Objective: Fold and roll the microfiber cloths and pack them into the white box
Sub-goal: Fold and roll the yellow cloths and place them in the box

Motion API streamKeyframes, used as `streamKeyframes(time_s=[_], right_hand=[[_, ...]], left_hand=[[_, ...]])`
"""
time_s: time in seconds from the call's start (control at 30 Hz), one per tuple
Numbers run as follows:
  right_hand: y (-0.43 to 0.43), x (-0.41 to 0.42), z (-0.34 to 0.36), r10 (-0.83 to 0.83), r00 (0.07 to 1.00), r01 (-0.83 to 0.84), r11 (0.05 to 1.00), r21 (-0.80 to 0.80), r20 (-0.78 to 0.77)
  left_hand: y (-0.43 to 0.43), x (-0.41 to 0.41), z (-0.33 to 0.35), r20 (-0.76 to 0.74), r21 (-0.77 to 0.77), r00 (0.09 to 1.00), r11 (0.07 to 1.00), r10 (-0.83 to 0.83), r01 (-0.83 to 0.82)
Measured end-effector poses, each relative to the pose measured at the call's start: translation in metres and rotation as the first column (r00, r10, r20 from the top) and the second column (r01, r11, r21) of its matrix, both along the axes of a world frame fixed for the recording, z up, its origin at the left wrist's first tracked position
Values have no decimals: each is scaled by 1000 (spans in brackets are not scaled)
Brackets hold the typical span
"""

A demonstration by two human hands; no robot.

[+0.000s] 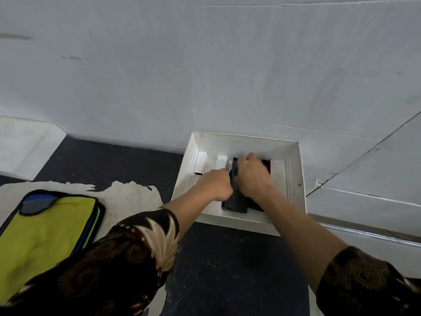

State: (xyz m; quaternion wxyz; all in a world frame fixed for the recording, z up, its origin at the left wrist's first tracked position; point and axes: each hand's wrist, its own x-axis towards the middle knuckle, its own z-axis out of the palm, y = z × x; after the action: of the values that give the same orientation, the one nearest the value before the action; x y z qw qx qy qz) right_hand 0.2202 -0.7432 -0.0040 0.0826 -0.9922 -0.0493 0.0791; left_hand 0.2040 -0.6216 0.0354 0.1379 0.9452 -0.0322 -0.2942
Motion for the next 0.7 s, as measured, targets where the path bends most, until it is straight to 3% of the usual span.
streamKeyframes(time_s=[0.1,0.17,0.37,0.5,0.7], right_hand=[[15,-12,-10,119,960,-127,992,-13,-253],[17,-12,-16,92,948,-109,993,-41,-306],[15,-5,-18,7,951,-19,999,-34,-308],[10,-6,-9,33,934,-47,998,-31,-356],[4,-11,23,31,972,5,988,155,-231]], left_hand=[[14,-10,4,93,-13,995,999,34,-33],[23,-18,5,135,-55,988,996,75,-68],[29,-45,12,201,-78,975,994,91,-77],[32,-62,20,267,-110,961,993,76,-48],[53,-85,38,371,-116,922,990,113,-74]])
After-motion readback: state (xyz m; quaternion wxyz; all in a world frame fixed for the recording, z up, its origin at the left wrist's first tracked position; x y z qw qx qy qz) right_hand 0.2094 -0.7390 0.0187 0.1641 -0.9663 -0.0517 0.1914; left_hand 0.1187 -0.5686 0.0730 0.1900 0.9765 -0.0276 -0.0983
